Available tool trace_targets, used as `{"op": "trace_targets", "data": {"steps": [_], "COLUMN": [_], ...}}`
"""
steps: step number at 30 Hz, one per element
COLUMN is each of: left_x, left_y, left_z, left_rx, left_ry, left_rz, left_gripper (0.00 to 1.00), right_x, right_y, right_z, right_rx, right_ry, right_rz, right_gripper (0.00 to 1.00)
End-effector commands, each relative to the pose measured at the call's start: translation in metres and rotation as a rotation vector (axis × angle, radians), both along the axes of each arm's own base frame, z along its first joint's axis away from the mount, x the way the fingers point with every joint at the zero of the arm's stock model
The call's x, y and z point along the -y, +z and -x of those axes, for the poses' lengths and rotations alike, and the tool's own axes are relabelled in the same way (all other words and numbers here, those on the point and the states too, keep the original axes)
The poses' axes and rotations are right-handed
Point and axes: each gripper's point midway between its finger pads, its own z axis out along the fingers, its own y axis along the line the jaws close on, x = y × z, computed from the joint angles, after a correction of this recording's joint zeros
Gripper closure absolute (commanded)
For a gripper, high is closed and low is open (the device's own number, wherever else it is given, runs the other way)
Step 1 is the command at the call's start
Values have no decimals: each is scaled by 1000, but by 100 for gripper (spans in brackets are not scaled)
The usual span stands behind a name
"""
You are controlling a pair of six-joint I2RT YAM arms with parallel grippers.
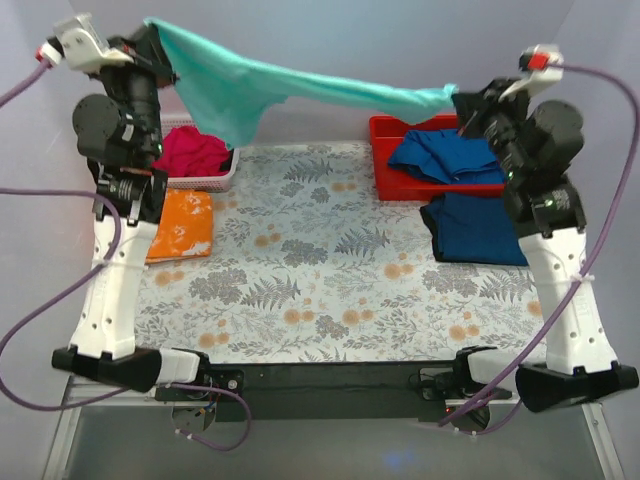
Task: Fold and stack the t-shirts
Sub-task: Flatten out the tshirt
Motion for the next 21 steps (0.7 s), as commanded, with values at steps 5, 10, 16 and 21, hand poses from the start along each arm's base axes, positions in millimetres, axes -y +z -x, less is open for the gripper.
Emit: {"op": "trace_targets", "data": {"steps": [5, 10, 16, 21], "left_x": [23, 22, 34, 35], "left_y": [-364, -446, -470, -444], "left_z": [16, 100, 134, 127], "left_rx": [-857, -1118, -1292, -1382], "left_ry": [-135, -155, -201, -160], "left_rz": [120, 268, 335, 349], "left_gripper": [100, 100, 100, 100], "right_x": [-11, 0, 11, 14], "right_y": [-304, -395, -443, -477], "right_z": [55, 122, 168, 203], "right_rx": [-646, -928, -1166, -1325], "right_ry": [99, 57, 30, -27], "right_rz": [28, -3, 51, -17], "right_gripper": [99, 99, 99, 99]}}
